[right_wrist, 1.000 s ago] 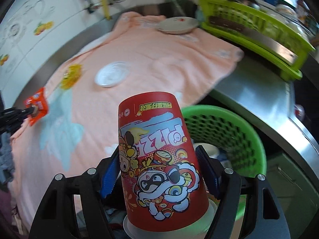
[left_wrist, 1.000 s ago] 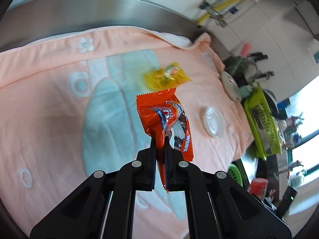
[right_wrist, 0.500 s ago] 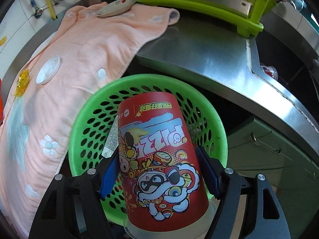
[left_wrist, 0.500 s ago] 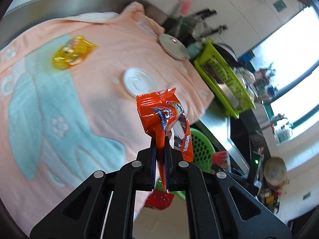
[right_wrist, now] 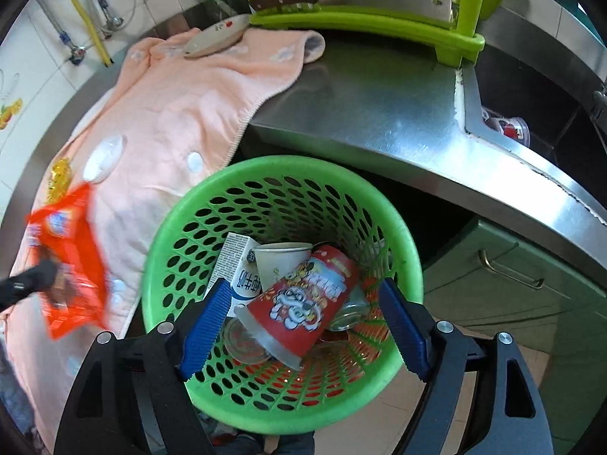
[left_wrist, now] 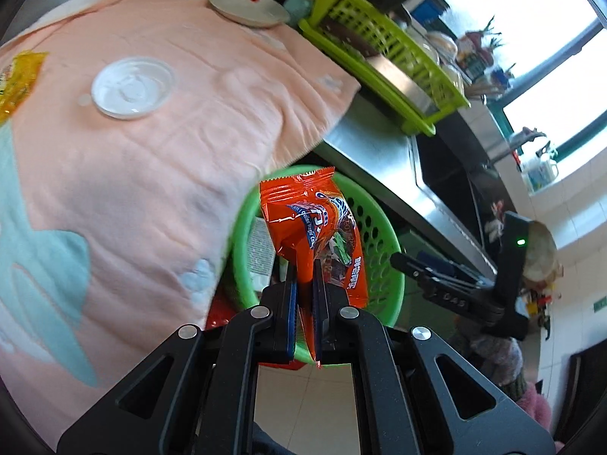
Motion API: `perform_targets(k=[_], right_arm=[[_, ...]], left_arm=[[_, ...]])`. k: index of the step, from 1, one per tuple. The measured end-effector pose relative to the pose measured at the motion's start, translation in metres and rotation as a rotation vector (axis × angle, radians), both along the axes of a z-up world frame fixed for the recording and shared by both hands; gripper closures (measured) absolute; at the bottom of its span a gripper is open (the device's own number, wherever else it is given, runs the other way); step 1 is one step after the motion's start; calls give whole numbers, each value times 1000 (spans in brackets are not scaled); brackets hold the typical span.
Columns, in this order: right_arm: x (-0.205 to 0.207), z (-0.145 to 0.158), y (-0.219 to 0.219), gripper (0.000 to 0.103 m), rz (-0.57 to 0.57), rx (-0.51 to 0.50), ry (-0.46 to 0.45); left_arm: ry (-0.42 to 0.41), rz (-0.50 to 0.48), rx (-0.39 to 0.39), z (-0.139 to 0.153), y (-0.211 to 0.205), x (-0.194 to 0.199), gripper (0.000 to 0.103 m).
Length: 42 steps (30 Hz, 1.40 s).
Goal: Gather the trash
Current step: 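Drop the orange snack wrapper into the green basket with the left tool, then move both tools back over the towel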
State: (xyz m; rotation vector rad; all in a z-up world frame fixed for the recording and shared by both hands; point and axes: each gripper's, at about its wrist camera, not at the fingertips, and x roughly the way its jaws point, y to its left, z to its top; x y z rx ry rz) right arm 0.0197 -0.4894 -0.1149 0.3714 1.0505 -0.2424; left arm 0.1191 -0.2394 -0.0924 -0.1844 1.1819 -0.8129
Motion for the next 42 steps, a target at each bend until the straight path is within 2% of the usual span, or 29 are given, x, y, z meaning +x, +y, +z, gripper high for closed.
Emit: perform_targets(k=[5,9,16,18,20,21,33,42], right_arm=[[-17,19,-3,21,-13,-21,-49],[-28,30,-7,21,-28,-18,-84],[-37,36,-7,21,-24,-4,-106],[-38,35,-5,21,-26,-8,-104],[-38,35,-3,21,-23,0,-107],[-38,36,-2,21,-22,-5,-106],[-13,44,21,20,36,-4,-129],[27,46,66,16,114,23,-154]], left_arm=[[26,-51,38,-20,-28,-4,97],[17,-78,77,-29,-44,-8,97],[3,-151,149,-46,-66,-15,94],[-2,-170,155,-48,-67,-17,86],[-17,-167,168,-48,-66,-18,56],[-26,-168,167,-48,-65,-19,52],[-101,-112,160,-19,-22,-15,52],[-169,0,190,6,51,2,51]])
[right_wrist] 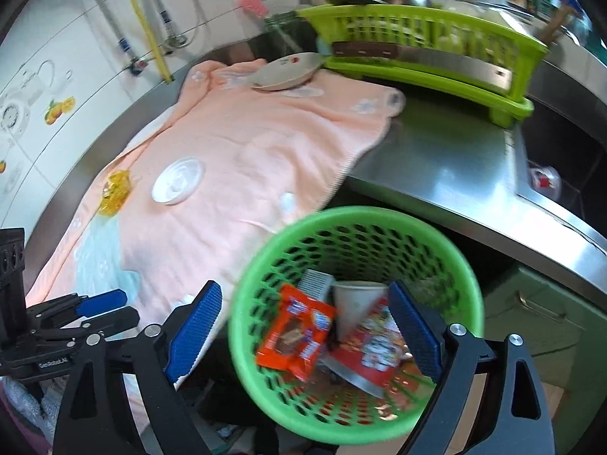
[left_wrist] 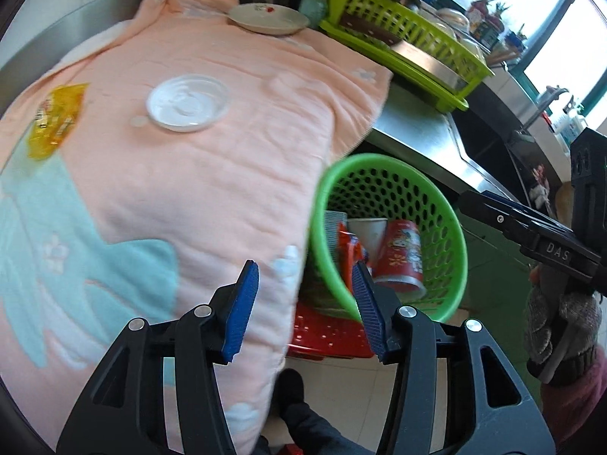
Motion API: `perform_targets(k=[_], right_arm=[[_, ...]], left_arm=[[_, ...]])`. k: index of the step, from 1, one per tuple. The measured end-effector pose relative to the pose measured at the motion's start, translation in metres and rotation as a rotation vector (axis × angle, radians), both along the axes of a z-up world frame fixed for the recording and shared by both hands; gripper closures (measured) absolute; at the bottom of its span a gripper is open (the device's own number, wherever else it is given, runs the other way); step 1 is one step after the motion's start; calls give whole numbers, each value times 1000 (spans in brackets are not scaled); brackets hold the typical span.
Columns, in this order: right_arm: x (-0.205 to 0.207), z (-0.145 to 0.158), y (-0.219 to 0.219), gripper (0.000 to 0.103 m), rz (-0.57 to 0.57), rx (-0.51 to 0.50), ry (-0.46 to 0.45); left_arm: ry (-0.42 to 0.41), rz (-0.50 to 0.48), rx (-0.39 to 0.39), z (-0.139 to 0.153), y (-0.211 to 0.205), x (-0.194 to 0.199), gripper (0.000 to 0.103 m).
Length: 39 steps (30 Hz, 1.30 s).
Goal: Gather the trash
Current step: 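Move both tools back over the towel, then grasp the white plastic lid with the right tool while the left tool grasps the yellow snack bag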
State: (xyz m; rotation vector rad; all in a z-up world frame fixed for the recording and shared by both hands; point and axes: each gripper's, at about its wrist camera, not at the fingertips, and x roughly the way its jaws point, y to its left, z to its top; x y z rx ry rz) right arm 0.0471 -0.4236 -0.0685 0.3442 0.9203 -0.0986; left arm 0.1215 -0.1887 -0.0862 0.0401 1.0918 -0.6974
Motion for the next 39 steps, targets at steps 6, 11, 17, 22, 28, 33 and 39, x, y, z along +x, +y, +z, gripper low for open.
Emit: perform_targets(k=[6,11,17,22,28,33,39], right_arm=[[38,4,46,12,85,-12,-17],[69,6,81,10,149,-21,-24],[113,3,119,9,226,-47,-19],[158,-11,143,9,278,-80,5],[200,-38,152,9,293,-116,65],[226,-56,152,9,306,-133,104],[247,-66,153,9,314,-139,117]], left_arm=[[-35,90,17,9,52,21,46],[-63,167,35,15,96,48,45],[-102,248,55,25,140,82,42],[-146,306,74,34,167,108,35],[-174,335,116,32,181,133,26],[-184,329,155,26,181,153,22],[-191,309,181,20,173,184,22]])
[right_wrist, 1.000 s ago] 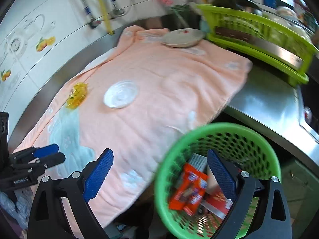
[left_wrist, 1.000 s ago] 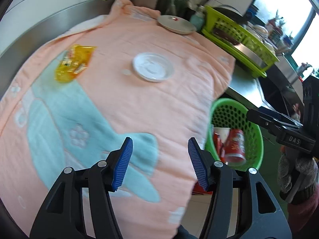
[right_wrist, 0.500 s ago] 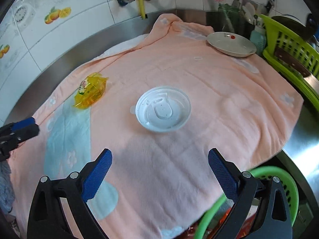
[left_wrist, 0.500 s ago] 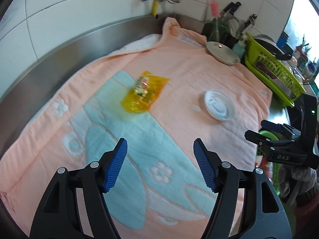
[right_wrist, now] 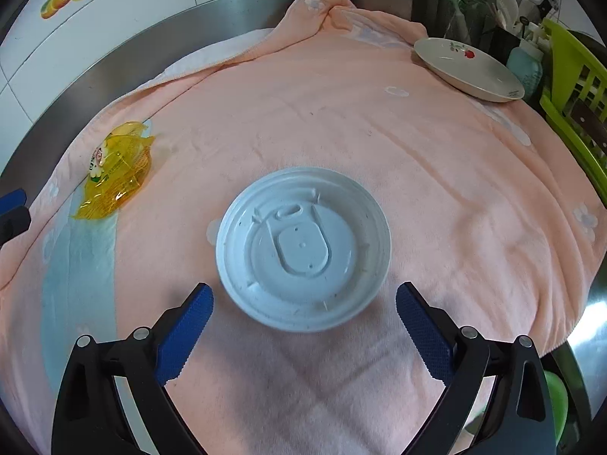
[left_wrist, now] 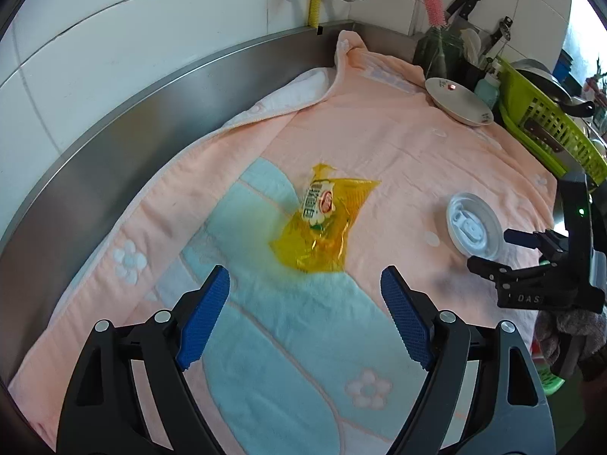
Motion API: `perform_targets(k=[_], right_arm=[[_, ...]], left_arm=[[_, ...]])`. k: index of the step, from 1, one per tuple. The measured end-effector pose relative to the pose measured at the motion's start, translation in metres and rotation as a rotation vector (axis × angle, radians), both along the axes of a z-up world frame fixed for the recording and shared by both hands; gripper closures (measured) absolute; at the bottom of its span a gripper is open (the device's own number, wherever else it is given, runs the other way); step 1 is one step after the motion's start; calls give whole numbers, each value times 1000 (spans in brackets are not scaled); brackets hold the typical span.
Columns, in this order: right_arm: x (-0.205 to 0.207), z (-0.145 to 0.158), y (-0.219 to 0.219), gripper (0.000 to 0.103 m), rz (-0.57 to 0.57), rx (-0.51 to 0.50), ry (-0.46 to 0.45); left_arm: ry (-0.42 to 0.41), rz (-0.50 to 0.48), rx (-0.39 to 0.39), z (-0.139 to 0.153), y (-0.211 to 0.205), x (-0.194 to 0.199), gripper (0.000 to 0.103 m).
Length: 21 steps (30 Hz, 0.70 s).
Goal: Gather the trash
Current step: 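Grasp the white plastic lid with the right tool while the left tool grasps the yellow snack bag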
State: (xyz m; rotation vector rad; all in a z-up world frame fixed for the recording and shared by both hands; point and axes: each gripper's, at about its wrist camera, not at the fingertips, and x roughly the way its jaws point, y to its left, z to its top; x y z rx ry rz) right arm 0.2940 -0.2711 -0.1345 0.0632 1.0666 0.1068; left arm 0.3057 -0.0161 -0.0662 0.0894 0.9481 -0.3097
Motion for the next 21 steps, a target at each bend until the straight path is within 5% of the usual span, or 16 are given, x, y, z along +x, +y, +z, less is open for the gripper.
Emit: perform_targets(k=[21], right_arm=[[11,-5,12,15,-20,-22,-23]], left_arm=[[77,-84,100,-55,-45,73,25]])
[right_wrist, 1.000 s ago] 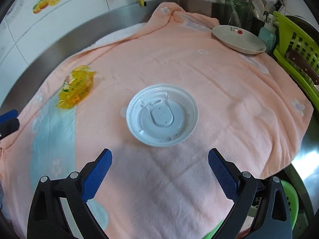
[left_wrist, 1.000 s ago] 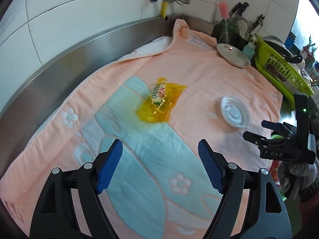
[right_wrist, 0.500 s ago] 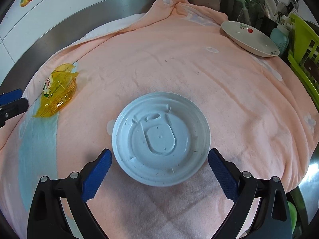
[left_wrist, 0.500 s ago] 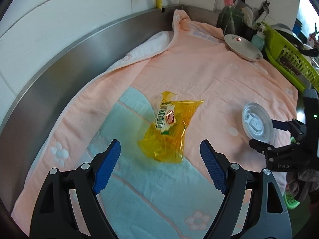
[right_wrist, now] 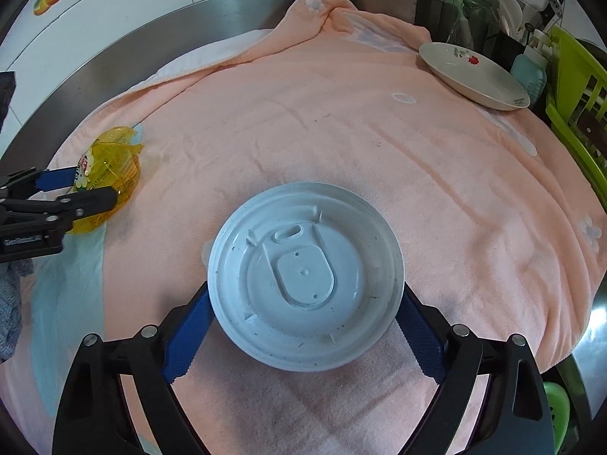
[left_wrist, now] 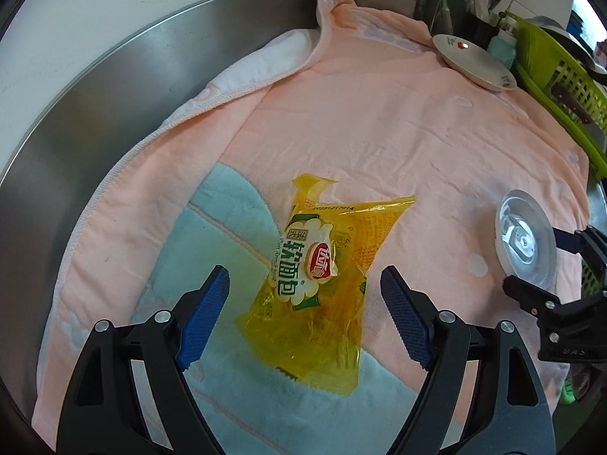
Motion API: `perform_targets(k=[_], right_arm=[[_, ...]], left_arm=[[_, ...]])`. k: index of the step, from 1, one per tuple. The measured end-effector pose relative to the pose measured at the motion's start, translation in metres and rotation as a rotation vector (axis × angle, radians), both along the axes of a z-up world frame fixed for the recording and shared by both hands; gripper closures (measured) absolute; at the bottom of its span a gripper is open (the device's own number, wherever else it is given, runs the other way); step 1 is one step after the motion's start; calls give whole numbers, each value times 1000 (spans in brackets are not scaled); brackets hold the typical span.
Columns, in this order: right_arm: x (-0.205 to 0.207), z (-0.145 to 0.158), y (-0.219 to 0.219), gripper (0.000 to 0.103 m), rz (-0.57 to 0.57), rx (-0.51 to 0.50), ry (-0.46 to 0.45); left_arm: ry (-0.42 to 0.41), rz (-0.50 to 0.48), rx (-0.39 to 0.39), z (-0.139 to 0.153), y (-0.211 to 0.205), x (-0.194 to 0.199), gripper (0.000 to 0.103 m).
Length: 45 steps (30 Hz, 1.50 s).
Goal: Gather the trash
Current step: 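Grasp the white plastic lid with the right tool while the left tool grasps the yellow snack bag, then drop the white plastic lid into the green basket with the right tool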
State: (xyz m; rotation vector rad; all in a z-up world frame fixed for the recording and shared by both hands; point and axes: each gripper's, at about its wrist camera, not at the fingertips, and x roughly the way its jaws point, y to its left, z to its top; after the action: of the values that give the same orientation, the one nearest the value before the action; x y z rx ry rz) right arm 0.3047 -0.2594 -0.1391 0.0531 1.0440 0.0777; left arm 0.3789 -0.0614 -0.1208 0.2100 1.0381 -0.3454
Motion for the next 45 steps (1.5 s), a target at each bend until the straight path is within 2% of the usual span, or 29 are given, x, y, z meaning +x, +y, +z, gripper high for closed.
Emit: perform_targets(k=[4,6,8,14,24,28,33,36,41,45], right_arm=[[-8,4,0,15,-1,12,-15],[-13,6,1,15,0,18,-22],[-19,9,1,15,0,25,-27],[-43,19,0,15,-9,54,-50],[-114,35,-17,15,-72,77,-87],[-156,37,-40,15,-151,69,-92],[-202,32,-79,15,-268,54,-75],[-229,26,-107,15,-337,13,-58],[-258,16,-148,15,-413,4,-36],[-264,11,-166,15,-439,10,-27]], left_arm=[[18,2,-13,-5,-3,2,47],[14,12,-23,-5,-1,0,50],[6,19,-34,-3,1,-2,60],[-37,11,-62,11,6,-23,70],[-62,-22,-146,38,11,-85,75],[-82,-56,-171,52,6,-119,75],[-95,-124,-192,64,-16,-159,75],[-96,-157,-205,68,-29,-179,75],[-97,-221,-226,76,-57,-214,75],[-97,-256,-224,78,-76,-237,75]])
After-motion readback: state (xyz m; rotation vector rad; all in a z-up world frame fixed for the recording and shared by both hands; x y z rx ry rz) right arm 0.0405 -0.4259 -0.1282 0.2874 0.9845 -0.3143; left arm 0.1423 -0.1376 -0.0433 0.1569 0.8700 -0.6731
